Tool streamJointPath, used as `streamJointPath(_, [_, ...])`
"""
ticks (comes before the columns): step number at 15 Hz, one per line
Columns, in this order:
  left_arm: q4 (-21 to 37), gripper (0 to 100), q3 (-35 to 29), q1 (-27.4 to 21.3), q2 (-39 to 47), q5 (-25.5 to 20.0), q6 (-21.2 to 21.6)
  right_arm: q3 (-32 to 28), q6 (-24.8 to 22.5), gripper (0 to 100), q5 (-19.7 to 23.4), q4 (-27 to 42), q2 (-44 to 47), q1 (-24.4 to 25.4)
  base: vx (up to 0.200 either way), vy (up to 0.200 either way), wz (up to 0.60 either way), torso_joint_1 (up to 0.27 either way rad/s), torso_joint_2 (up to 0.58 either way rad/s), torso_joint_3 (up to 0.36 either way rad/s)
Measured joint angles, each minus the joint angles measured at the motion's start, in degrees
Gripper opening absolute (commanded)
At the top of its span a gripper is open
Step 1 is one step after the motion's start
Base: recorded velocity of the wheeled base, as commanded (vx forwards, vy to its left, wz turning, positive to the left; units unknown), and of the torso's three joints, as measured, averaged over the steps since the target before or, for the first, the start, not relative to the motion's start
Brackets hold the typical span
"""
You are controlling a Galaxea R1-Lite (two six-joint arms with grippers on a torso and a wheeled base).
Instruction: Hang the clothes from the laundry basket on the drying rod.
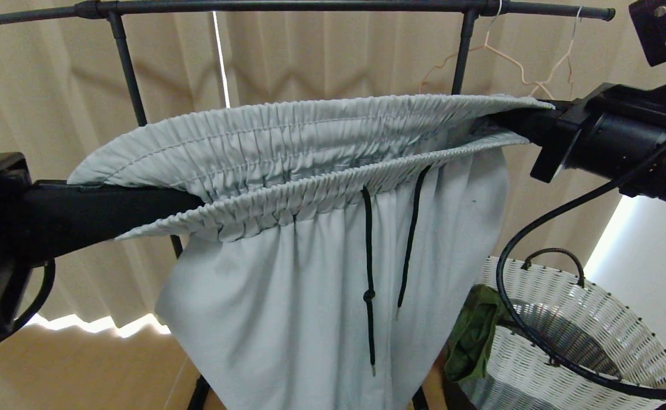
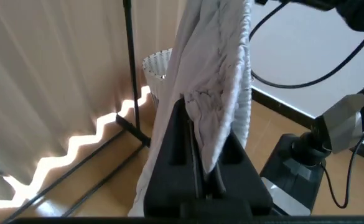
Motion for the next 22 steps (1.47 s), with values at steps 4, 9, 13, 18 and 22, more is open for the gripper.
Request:
streamJointPath(4, [-2.9, 0, -4.3, 4.3, 1.9, 3.0, 1.3, -0.2, -0.6, 0, -0.2, 5.0, -1.9, -1.7, 0.000, 0.000, 0.00, 0.000, 0.00, 0.000])
streamJointPath(9, [-3.2, 0, -8.7, 10.5, 8.1, 7.9, 1.0, 0.1, -0.9, 0, -0.2, 13.1, -7.1, -3.5, 0.000, 0.000, 0.00, 0.000, 0.00, 0.000])
streamJointPath(13, [-7.1, 0, -6.4, 10.9, 11.2, 10.4, 1.0, 3.4, -0.9, 0, -0.1, 13.8, -9.6, -3.1, 0.000, 0.000, 0.00, 0.000, 0.00, 0.000])
streamJointPath(18, [-9.8, 0, -6.0, 10.5, 13.7, 14.8, 1.1, 3.9, -1.0, 0, -0.3, 13.4, -10.1, -2.2, 0.000, 0.000, 0.00, 0.000, 0.00, 0.000])
streamJointPath(22, [-11.5, 0, -8.0, 10.6, 14.5, 14.9, 1.2, 2.7, -0.9, 0, -0.3, 13.5, -10.0, -2.2, 0.000, 0.000, 0.00, 0.000, 0.00, 0.000])
